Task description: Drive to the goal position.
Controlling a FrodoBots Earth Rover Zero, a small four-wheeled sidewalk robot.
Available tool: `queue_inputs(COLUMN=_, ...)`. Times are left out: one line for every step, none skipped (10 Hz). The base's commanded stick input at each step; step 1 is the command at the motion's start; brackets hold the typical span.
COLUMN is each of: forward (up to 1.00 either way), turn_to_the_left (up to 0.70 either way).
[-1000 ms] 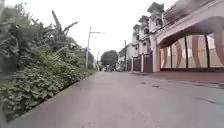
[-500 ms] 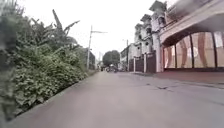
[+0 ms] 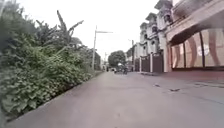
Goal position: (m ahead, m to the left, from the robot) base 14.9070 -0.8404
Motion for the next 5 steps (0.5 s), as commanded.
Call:
queue_inputs(forward=0.70, turn_to_the_left=0.00)
queue_inputs(forward=0.70, turn_to_the_left=0.00)
queue_inputs(forward=0.70, turn_to_the_left=-0.01)
queue_inputs(forward=0.70, turn_to_the_left=-0.02)
queue_inputs(forward=0.70, turn_to_the_left=-0.22)
